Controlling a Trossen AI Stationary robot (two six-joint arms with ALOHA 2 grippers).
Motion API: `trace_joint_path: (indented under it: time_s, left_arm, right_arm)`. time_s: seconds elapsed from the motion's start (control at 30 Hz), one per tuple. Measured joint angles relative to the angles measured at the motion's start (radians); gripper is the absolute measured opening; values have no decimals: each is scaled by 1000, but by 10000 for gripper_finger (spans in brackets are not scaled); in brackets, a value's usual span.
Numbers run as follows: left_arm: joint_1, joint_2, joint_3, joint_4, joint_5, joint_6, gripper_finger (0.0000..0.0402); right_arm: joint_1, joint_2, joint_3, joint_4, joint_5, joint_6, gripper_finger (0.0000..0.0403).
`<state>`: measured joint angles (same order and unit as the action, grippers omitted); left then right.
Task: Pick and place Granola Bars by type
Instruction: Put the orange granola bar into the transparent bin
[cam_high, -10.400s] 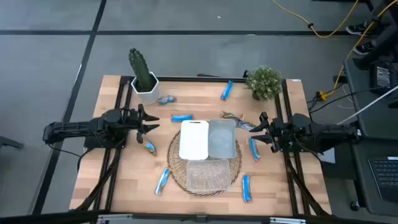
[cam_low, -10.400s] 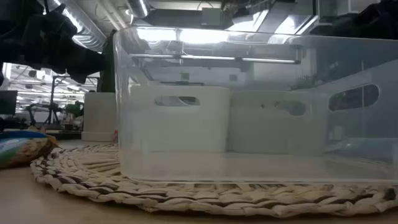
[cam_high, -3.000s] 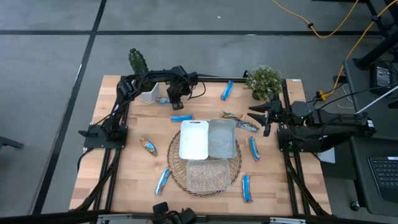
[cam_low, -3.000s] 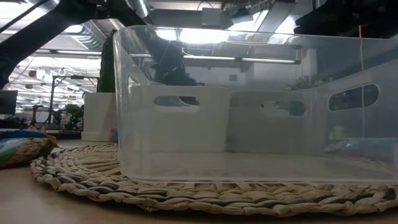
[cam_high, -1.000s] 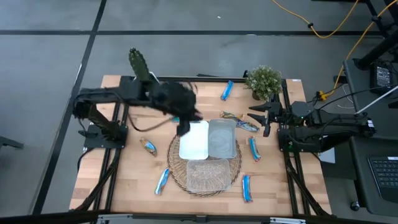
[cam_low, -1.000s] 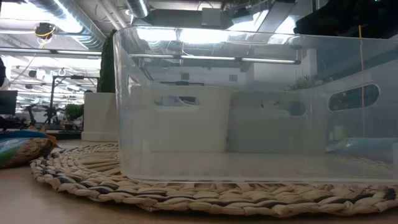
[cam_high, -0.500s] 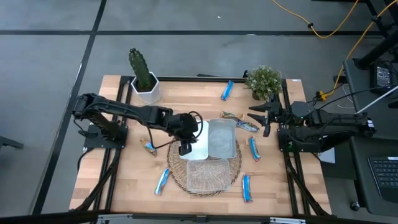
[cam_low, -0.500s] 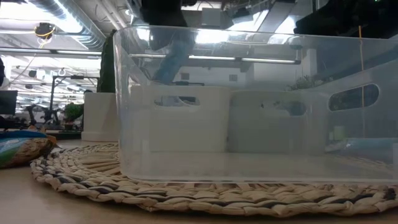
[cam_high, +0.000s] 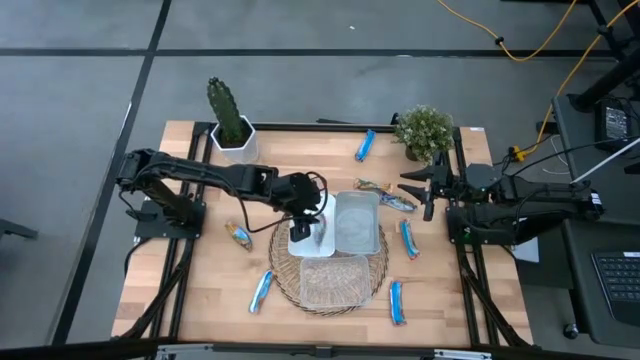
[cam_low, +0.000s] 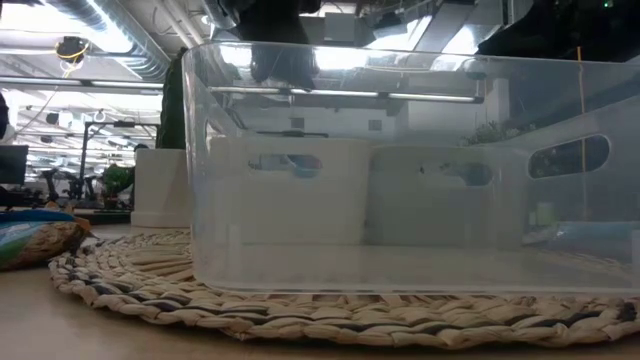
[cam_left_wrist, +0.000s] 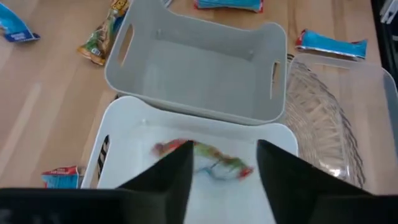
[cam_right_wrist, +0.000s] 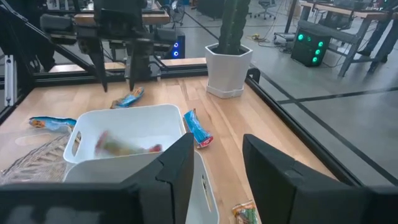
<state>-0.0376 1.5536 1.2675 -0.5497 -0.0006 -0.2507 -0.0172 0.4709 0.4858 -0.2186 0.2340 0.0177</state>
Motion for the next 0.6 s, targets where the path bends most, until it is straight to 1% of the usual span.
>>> trace_joint_path:
  time_s: [0.1, 0.2, 0.33, 0.43, 0.5, 0.6]
  left_arm:
    - [-9, -4, 23, -3, 1, -2, 212]
    - [-22, -10, 68, -12, 5, -11, 234]
    - [-37, -35, 144, -53, 23, -23, 237]
    - [-54, -68, 181, -143, 22, -49, 231]
    - [-65, -100, 188, -248, 21, -70, 228]
    - [-90, -160, 188, -393, 21, -141, 223]
  right_arm:
    - [0, 0, 0, 0, 0, 0, 141]
    - [0, 0, 0, -1, 0, 0, 141]
    - [0, 0, 0, -1, 0, 0, 141]
    - [0, 0, 0, -1, 0, 0, 141]
    - [0, 0, 0, -1, 0, 0, 141]
    - [0, 0, 0, -3, 0, -1, 141]
